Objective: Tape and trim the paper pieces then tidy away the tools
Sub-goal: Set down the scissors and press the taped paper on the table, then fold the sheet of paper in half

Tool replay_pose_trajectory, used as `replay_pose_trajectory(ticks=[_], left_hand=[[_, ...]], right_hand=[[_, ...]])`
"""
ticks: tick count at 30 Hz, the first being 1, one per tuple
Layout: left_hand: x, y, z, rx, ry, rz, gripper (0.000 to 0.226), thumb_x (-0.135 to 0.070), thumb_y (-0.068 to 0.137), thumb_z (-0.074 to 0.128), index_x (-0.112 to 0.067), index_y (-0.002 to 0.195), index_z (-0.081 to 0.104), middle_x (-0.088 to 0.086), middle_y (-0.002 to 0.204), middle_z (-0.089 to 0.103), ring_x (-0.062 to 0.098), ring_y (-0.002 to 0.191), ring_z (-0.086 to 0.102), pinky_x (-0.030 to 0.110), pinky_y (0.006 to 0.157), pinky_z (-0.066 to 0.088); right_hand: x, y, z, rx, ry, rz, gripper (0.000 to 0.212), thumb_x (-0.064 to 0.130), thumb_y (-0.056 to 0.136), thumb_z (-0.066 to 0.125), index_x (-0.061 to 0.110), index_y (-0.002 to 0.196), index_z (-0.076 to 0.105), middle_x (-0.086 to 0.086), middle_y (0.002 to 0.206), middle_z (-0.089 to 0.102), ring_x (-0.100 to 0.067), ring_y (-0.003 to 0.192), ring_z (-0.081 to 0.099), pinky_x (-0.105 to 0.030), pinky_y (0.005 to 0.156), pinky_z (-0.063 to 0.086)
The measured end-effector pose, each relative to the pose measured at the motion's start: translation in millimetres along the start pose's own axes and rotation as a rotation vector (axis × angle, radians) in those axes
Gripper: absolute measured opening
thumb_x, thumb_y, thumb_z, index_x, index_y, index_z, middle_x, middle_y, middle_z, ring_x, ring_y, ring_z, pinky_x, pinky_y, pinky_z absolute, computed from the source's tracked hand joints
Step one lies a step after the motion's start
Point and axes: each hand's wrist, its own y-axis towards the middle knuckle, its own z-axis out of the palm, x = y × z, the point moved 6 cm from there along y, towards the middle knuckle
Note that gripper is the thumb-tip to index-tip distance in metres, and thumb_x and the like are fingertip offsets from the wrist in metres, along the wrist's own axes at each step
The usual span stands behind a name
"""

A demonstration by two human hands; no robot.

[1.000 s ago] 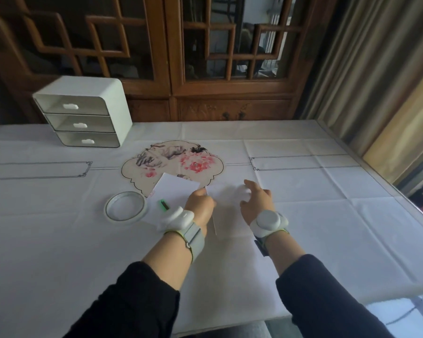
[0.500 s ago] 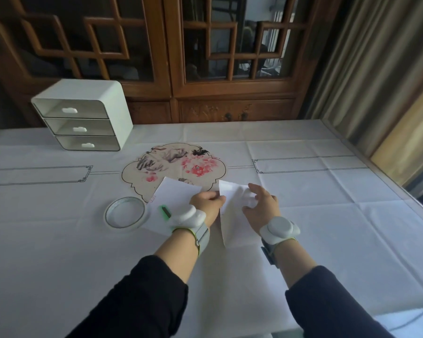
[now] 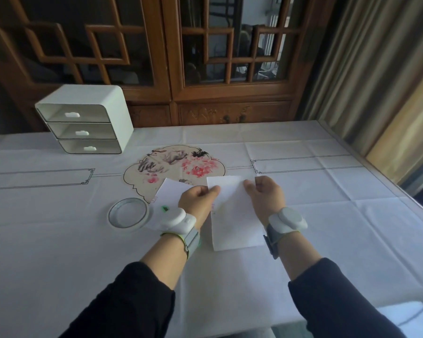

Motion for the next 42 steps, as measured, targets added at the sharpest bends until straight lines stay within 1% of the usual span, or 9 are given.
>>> replay_pose_trajectory(ticks=[5, 9, 14, 19, 24, 27, 32, 36, 42], left_hand=[[1, -5, -11, -0.049, -0.141, -0.026, 0.014, -0.027, 0.084, 0.063, -0.02, 0.072, 0.064, -0.002, 0.067, 0.058, 0.016, 0.062, 0.048, 0.025, 0.069, 0.041], [4, -10, -17, -0.086, -0.275, -0.053, 0.014, -0.023, 0.084, 0.065, -0.016, 0.094, 0.071, 0.002, 0.079, 0.062, 0.016, 0.072, 0.052, 0.027, 0.079, 0.043], [0, -15, -25, -0.097, -0.282, 0.017, 0.01, -0.02, 0.081, 0.069, -0.016, 0.089, 0.073, -0.008, 0.061, 0.062, 0.004, 0.053, 0.052, 0.022, 0.068, 0.047], [-2, -19, -30, -0.075, -0.3, 0.026, 0.005, -0.02, 0.078, 0.071, -0.019, 0.083, 0.073, -0.015, 0.042, 0.056, 0.0, 0.038, 0.043, 0.019, 0.062, 0.046], [-9, -21, -30, -0.044, -0.256, 0.095, 0.016, -0.016, 0.079, 0.071, -0.013, 0.094, 0.072, -0.018, 0.046, 0.059, -0.004, 0.04, 0.047, 0.01, 0.058, 0.046], [-16, -26, -31, -0.017, -0.199, 0.193, 0.017, -0.01, 0.081, 0.067, -0.017, 0.095, 0.072, -0.018, 0.065, 0.066, -0.009, 0.052, 0.057, 0.011, 0.068, 0.05], [-23, -33, -34, -0.009, -0.098, 0.297, 0.016, -0.01, 0.08, 0.067, -0.021, 0.09, 0.074, -0.005, 0.083, 0.073, 0.007, 0.076, 0.066, 0.02, 0.081, 0.051], [-30, -35, -37, 0.007, -0.038, 0.375, 0.014, -0.009, 0.082, 0.066, -0.016, 0.091, 0.073, -0.004, 0.08, 0.071, -0.004, 0.066, 0.061, 0.007, 0.07, 0.048], [-36, -35, -41, 0.009, -0.007, 0.382, 0.015, -0.004, 0.08, 0.067, -0.011, 0.092, 0.073, -0.001, 0.071, 0.067, -0.004, 0.05, 0.054, 0.003, 0.06, 0.044]], right_hand=[[13, -10, -3, 0.03, -0.029, -0.04, 0.018, 0.027, 0.093, 0.054, 0.013, 0.091, 0.065, 0.0, 0.075, 0.058, -0.021, 0.072, 0.051, -0.024, 0.055, 0.038], [19, -14, -7, 0.023, 0.004, -0.039, 0.02, 0.023, 0.093, 0.053, 0.01, 0.095, 0.068, -0.004, 0.08, 0.06, -0.022, 0.075, 0.053, -0.019, 0.056, 0.039], [21, -16, -9, 0.016, -0.016, -0.036, 0.021, 0.022, 0.093, 0.053, 0.009, 0.102, 0.067, -0.005, 0.084, 0.061, -0.022, 0.079, 0.054, -0.025, 0.058, 0.04], [52, -34, -16, -0.157, -0.087, -0.364, 0.021, 0.015, 0.081, 0.07, 0.018, 0.101, 0.063, 0.005, 0.098, 0.053, -0.017, 0.089, 0.053, -0.024, 0.078, 0.039], [76, -54, 11, 0.025, -0.203, -0.596, 0.009, 0.016, 0.083, 0.069, 0.021, 0.089, 0.073, 0.007, 0.087, 0.06, -0.015, 0.084, 0.056, -0.021, 0.075, 0.04], [75, -59, 17, 0.048, -0.216, -0.579, 0.009, 0.019, 0.085, 0.068, 0.023, 0.09, 0.074, 0.007, 0.089, 0.063, -0.014, 0.082, 0.058, -0.02, 0.072, 0.04], [76, -61, 16, 0.096, -0.186, -0.529, 0.009, 0.026, 0.083, 0.07, 0.024, 0.09, 0.076, 0.01, 0.086, 0.065, 0.0, 0.074, 0.058, -0.006, 0.067, 0.039], [81, -61, 13, 0.123, -0.17, -0.495, 0.007, 0.029, 0.079, 0.074, 0.025, 0.085, 0.076, 0.011, 0.082, 0.066, 0.005, 0.071, 0.058, 0.0, 0.063, 0.037], [88, -61, 7, 0.161, -0.246, -0.511, 0.009, 0.028, 0.084, 0.069, 0.023, 0.082, 0.077, 0.007, 0.085, 0.069, -0.008, 0.077, 0.06, -0.001, 0.065, 0.037]])
